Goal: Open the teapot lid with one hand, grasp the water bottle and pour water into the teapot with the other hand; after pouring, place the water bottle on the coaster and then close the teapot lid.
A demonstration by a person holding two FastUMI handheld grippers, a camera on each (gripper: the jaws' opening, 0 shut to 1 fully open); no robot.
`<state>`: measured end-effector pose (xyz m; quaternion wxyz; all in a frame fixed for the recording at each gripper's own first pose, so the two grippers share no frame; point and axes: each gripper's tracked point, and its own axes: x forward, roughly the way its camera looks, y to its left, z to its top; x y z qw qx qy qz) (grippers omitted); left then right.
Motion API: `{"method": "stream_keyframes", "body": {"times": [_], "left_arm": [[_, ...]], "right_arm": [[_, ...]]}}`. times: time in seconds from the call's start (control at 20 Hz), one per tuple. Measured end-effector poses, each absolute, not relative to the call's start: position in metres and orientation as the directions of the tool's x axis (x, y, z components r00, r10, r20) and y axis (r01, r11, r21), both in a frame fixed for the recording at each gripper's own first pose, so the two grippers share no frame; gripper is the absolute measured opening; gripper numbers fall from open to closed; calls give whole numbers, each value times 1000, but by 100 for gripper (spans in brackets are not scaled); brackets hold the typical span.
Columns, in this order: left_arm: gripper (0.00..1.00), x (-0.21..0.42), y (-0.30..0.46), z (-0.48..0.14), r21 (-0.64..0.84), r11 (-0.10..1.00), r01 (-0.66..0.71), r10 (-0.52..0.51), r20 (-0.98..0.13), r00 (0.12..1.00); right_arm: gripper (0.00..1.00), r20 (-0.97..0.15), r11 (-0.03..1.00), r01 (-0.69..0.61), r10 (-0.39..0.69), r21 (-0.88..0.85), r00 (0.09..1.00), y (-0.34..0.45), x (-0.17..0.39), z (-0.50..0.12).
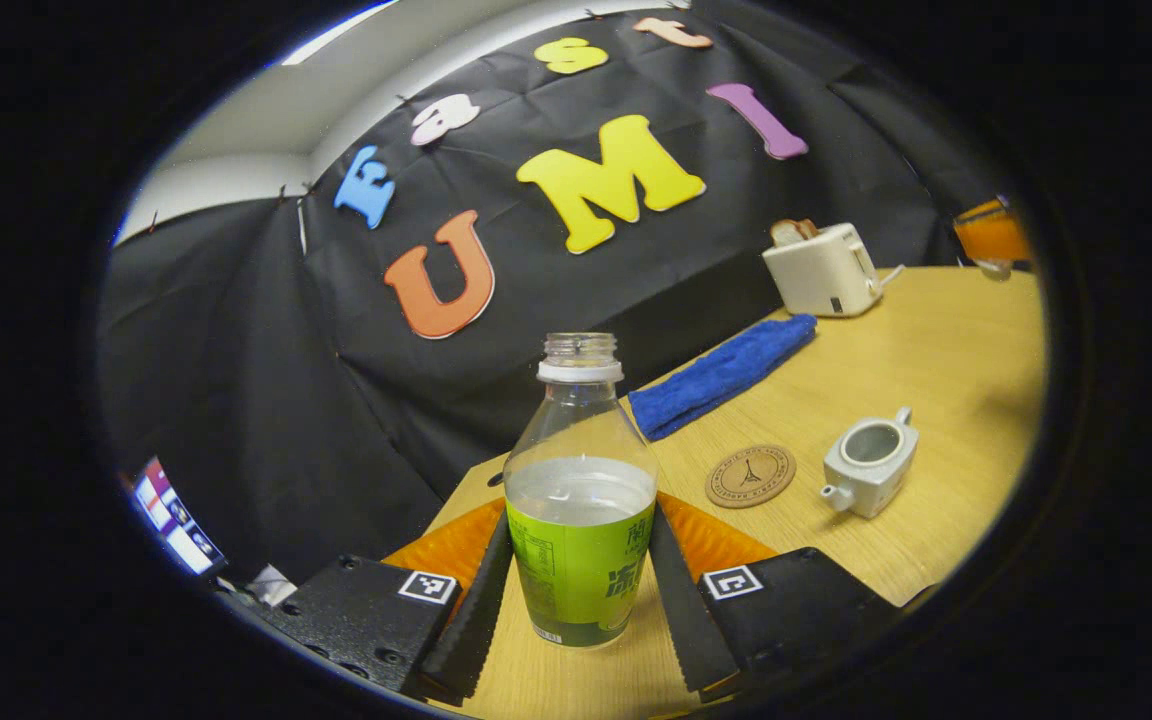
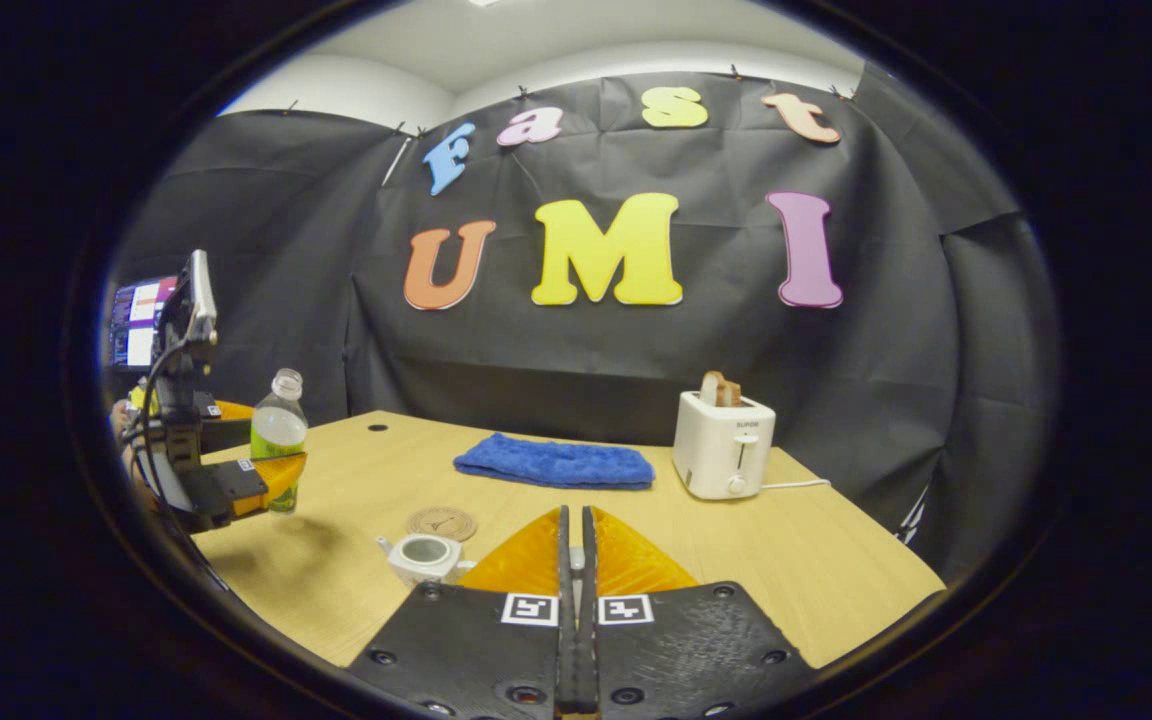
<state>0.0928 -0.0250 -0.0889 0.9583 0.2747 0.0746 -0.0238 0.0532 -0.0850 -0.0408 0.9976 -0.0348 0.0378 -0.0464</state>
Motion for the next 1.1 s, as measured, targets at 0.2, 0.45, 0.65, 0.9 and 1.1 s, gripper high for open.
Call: {"method": "stream_keyframes", "body": {"times": [0.2, 0.45, 0.65, 0.9, 1.1], "left_arm": [[74, 92, -40, -103, 697, 706, 127, 21, -200, 980], [73, 96, -60, -118, 812, 551, 192, 24, -245, 969], [73, 91, -67, -121, 905, 362, 225, 35, -254, 967], [73, 89, -76, -124, 967, 142, 214, 36, -221, 975], [73, 86, -82, -116, 979, 25, 200, 29, -201, 979]], "right_arm": [[0, -68, 991, 120, -123, -56, 990, -98, 52, -37], [0, -63, 990, 131, -134, -54, 989, -103, 52, -38], [0, -59, 989, 140, -143, -49, 988, -107, 52, -37], [0, -51, 986, 164, -166, -41, 985, -115, 51, -34], [0, -52, 986, 167, -168, -27, 984, -120, 49, -33]]}}
